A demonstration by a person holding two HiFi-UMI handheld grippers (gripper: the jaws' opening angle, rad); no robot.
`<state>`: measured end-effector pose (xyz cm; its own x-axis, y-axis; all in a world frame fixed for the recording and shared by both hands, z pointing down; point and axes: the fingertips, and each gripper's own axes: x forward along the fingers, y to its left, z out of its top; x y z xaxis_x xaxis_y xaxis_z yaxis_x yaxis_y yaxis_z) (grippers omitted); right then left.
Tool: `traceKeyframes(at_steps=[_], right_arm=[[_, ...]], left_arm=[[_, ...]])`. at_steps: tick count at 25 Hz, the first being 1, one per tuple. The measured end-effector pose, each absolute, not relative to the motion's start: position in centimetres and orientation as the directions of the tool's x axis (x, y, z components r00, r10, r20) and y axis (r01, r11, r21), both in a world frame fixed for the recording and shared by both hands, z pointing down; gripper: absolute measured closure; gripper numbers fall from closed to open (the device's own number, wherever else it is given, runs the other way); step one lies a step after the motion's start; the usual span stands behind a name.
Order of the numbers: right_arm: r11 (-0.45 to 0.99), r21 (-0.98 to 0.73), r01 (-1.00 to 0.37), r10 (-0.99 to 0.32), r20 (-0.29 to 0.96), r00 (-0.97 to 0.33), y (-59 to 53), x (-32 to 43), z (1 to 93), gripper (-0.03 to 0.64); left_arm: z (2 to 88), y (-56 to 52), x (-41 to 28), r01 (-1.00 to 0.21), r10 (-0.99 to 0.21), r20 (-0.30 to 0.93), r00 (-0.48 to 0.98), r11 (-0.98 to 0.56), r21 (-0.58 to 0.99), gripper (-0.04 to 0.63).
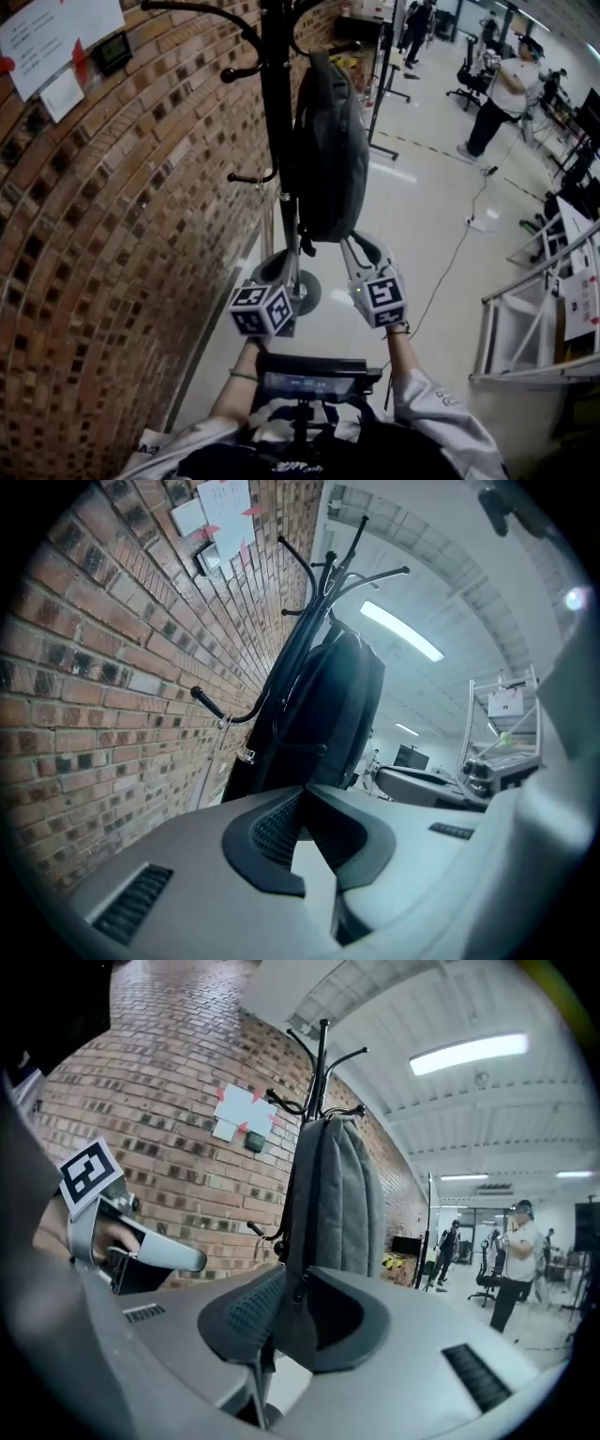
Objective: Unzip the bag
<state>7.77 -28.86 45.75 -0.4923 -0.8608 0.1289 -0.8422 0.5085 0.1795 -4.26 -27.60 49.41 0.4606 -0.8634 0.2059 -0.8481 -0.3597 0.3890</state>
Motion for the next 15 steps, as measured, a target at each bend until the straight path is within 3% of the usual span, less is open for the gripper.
traceKeyframes(at_steps=[6,10,15], right_arm=[[0.513,0.05,-0.857,-0.858,0.08,-0.508,-28.4,7.2,45.9,0.554],[0.523,-0.06,-0.85,-0.845,0.099,-0.526,-27.4,6.1,44.9,0.554],[0.504,-0.045,-0.863,-0.86,0.063,-0.506,-27.5,6.1,45.2,0.554]], left_arm=[[49.3,-27.3,-3.6,-0.849,-0.853,0.221,0.473,-0.374,0.374,0.588],[49.5,-27.6,-3.0,-0.827,-0.847,0.168,0.504,-0.416,0.379,0.588],[49.5,-27.5,-2.9,-0.827,-0.846,0.172,0.505,-0.417,0.377,0.588]])
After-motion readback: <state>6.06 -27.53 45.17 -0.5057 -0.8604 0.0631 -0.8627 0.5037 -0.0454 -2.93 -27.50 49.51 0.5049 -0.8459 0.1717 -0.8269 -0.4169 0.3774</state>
